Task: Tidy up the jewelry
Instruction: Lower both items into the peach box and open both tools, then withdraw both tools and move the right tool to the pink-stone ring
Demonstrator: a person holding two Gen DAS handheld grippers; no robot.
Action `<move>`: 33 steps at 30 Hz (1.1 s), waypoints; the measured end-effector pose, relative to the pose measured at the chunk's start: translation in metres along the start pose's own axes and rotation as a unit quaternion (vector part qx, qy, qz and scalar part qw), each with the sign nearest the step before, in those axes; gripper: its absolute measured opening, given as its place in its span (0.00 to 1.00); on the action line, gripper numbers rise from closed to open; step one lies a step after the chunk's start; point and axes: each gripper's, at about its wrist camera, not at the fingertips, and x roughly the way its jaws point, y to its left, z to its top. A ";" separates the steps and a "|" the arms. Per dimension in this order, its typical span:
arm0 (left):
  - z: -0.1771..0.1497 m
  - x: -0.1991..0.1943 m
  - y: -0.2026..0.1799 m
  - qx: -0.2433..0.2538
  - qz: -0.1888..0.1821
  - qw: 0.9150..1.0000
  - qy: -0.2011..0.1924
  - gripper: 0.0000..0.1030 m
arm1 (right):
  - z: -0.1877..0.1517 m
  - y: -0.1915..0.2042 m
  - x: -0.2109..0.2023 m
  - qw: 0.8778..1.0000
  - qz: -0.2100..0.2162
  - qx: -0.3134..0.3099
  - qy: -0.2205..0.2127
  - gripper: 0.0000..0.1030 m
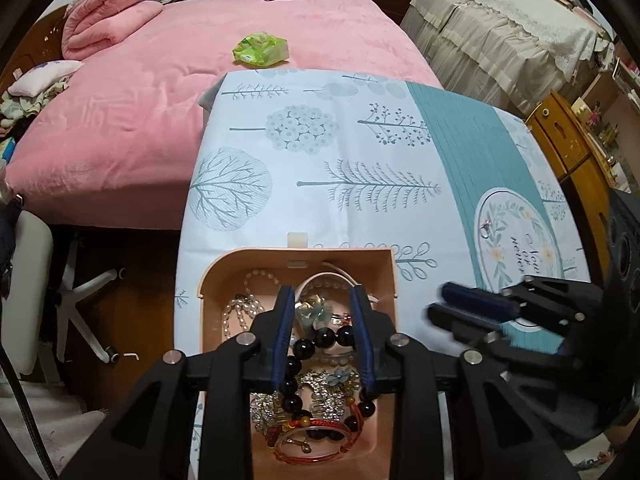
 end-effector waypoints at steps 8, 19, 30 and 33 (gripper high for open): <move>0.000 -0.001 0.014 -0.027 0.020 0.999 0.004 0.28 | -0.021 -0.043 -0.016 0.997 -0.049 0.055 0.001 0.16; -0.002 -0.009 -0.008 -0.019 0.002 1.000 0.002 0.29 | -0.035 -0.073 -0.034 0.991 -0.090 0.099 -0.006 0.15; -0.003 -0.008 -0.061 0.036 -0.027 0.999 -0.003 0.45 | -0.045 -0.086 -0.044 0.987 -0.104 0.120 -0.010 0.15; -0.001 -0.005 -0.073 0.045 -0.034 0.998 -0.003 0.47 | -0.046 -0.092 -0.046 0.986 -0.108 0.128 -0.011 0.15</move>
